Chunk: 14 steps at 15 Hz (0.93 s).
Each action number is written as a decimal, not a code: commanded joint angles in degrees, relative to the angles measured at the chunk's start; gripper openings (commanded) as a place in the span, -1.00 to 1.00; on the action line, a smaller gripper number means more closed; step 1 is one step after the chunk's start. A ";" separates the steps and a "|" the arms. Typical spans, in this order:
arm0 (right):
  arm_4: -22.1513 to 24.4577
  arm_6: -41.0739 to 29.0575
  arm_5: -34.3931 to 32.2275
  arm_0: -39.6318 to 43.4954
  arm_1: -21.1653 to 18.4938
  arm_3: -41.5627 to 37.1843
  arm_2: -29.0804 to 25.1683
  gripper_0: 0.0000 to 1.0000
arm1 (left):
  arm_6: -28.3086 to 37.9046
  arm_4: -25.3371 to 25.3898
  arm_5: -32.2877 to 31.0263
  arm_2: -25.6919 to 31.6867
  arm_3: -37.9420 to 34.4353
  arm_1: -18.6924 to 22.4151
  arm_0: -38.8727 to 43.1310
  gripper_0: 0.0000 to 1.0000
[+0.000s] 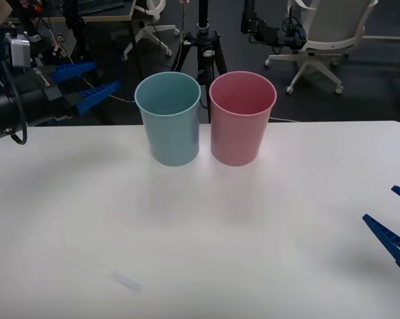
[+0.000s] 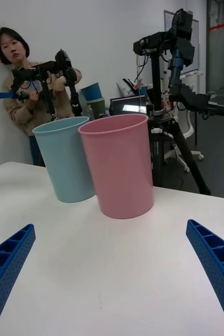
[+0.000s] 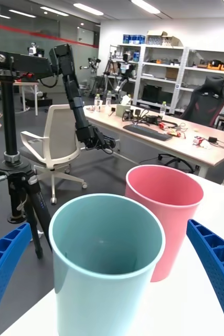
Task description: Grasp the object on the table and drop it into the matching bin: aluminum can to the light blue bin, PET bottle to the pink bin.
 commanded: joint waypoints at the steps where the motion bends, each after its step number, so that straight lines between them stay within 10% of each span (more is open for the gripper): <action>1: 0.00 0.00 0.00 0.00 0.00 0.00 0.00 1.00 | -0.52 -3.00 -0.48 7.93 -2.43 -0.19 8.35 1.00; 7: 0.00 0.00 0.00 0.00 0.00 0.00 0.00 1.00 | 0.01 -12.85 -0.48 24.89 -12.53 -3.44 28.83 1.00; 14: 0.00 0.00 0.00 0.00 0.00 0.00 0.00 1.00 | 7.04 -36.67 -9.71 45.54 -21.41 -20.49 46.84 1.00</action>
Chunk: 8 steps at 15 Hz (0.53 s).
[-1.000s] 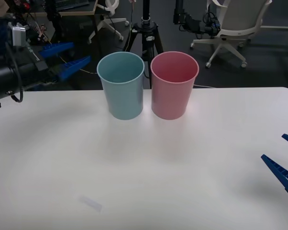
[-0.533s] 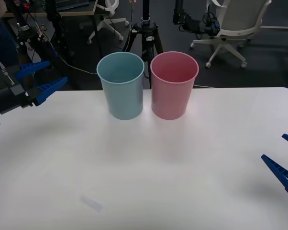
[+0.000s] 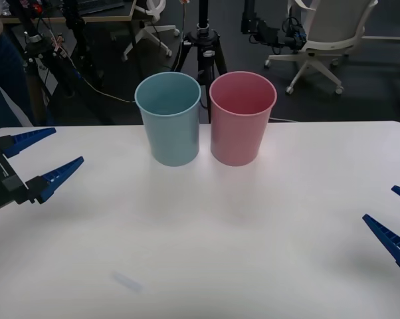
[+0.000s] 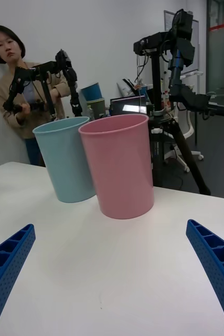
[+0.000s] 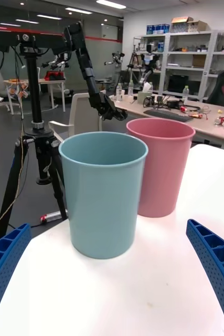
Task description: Grasp the object on the table and drop it into the matching bin: aluminum can to the light blue bin, PET bottle to the pink bin.
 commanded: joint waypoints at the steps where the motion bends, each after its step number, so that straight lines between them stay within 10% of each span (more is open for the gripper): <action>1: 0.00 0.00 0.00 0.00 0.00 0.00 0.00 1.00 | 5.97 -10.07 -5.76 8.36 -4.35 -8.39 6.26 1.00; 8: 0.00 0.00 0.00 0.00 0.00 0.00 0.00 1.00 | 6.94 -20.26 -18.06 21.63 -7.25 -23.07 14.09 1.00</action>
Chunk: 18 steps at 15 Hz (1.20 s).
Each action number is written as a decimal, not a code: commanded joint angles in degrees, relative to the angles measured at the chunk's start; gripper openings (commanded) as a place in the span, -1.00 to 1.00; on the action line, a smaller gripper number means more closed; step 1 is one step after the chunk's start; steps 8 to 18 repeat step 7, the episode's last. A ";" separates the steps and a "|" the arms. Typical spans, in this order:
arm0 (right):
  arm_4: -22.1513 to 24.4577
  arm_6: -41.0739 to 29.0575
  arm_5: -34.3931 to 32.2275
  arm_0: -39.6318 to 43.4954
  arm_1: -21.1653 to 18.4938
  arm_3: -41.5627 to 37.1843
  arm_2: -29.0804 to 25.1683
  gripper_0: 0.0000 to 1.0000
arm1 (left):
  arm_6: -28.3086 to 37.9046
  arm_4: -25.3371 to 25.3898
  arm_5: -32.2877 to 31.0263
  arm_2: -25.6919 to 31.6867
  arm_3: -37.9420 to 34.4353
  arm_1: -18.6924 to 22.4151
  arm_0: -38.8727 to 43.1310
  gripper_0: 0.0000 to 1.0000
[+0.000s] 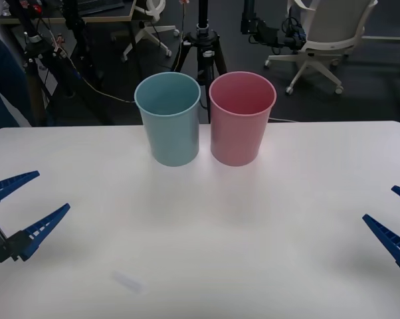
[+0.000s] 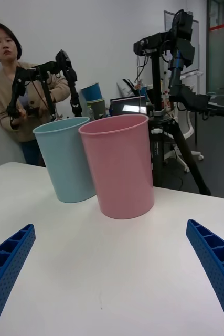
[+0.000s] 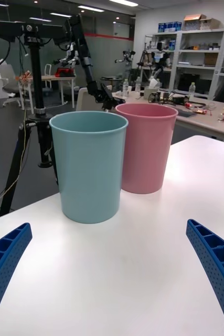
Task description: Grasp the object on the table and drop it into the matching bin: aluminum can to the light blue bin, PET bottle to the pink bin.
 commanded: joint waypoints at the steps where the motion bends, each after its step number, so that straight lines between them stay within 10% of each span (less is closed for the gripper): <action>1: 0.00 0.00 0.00 0.00 0.00 0.00 0.00 1.00 | -0.62 -0.04 -2.00 2.15 -0.08 -1.17 2.78 1.00; 18: 0.00 0.00 0.00 0.00 0.00 0.00 0.00 1.00 | -1.15 0.14 -2.18 3.30 0.00 -1.17 4.10 1.00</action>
